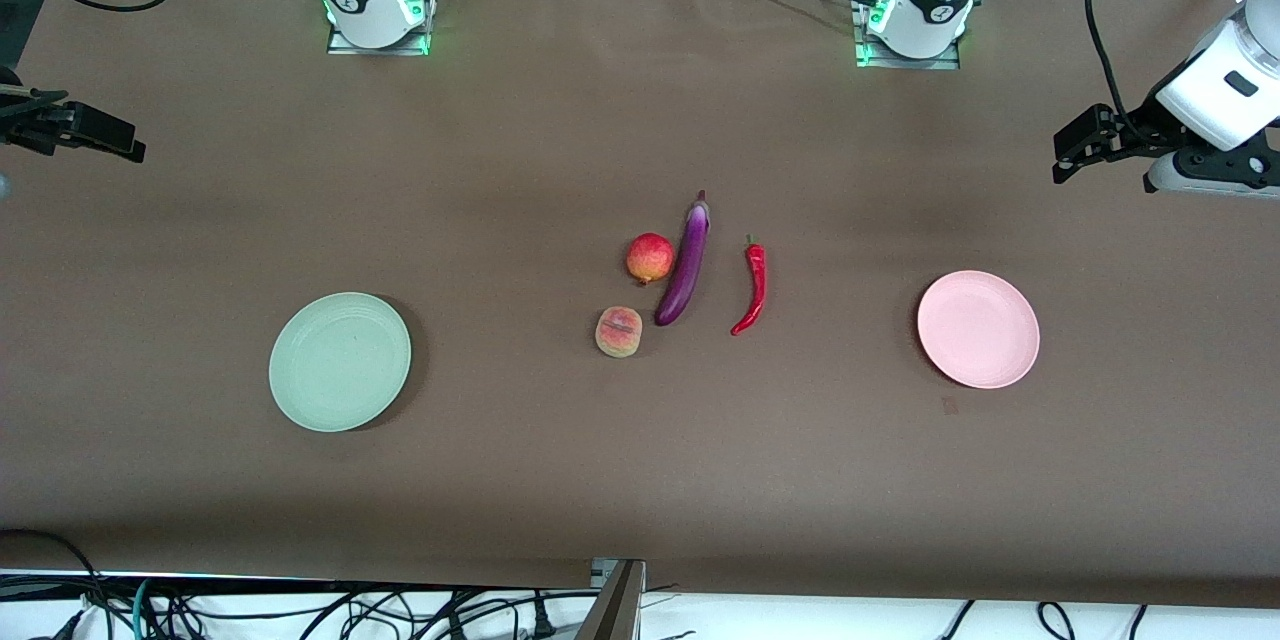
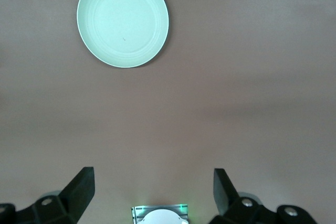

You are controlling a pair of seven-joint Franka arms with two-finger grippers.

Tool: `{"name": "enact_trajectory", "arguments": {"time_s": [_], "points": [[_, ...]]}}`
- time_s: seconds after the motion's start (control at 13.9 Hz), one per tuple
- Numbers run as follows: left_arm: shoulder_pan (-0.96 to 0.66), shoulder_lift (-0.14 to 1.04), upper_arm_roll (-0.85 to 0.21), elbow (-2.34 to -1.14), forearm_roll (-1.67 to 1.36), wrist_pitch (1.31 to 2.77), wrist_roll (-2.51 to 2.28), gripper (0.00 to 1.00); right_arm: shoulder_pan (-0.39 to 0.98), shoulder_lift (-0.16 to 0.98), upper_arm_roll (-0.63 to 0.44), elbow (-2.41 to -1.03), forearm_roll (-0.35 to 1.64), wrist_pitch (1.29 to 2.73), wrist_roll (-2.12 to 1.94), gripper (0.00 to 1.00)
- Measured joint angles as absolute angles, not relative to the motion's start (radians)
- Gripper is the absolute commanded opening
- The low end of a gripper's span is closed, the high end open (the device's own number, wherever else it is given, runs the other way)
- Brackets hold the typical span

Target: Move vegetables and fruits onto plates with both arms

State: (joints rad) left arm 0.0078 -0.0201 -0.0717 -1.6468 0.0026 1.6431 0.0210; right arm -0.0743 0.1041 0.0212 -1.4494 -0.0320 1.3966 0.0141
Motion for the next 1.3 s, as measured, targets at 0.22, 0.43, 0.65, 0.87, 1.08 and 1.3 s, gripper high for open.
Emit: {"name": "enact_trajectory", "arguments": {"time_s": [0.22, 0.43, 0.65, 0.87, 1.08, 1.3], "points": [[0.008, -0.020, -0.072, -1.647, 0.003, 1.643, 0.021, 1.00, -0.074, 0.106, 0.021, -1.449, -0.032, 1.397, 0.014, 1.00], [0.008, -0.020, -0.072, -1.647, 0.003, 1.642, 0.021, 1.00, -0.074, 0.108, 0.021, -1.448, -0.032, 1.399, 0.014, 1.00], [0.008, -0.020, -0.072, -1.647, 0.003, 1.642, 0.021, 1.00, -0.074, 0.109, 0.021, -1.447, -0.032, 1.402, 0.014, 1.00], [0.008, -0.019, -0.073, -1.647, 0.003, 1.641, 0.021, 1.00, -0.074, 0.110, 0.021, -1.447, -0.032, 1.403, 0.014, 1.00], [0.008, -0.019, -0.073, -1.647, 0.003, 1.637, 0.021, 1.00, -0.074, 0.112, 0.021, -1.447, -0.032, 1.411, 0.014, 1.00], [0.008, -0.019, -0.073, -1.646, 0.003, 1.625, 0.021, 1.00, -0.052, 0.122, 0.023, -1.447, -0.039, 1.423, 0.014, 1.00]]}}
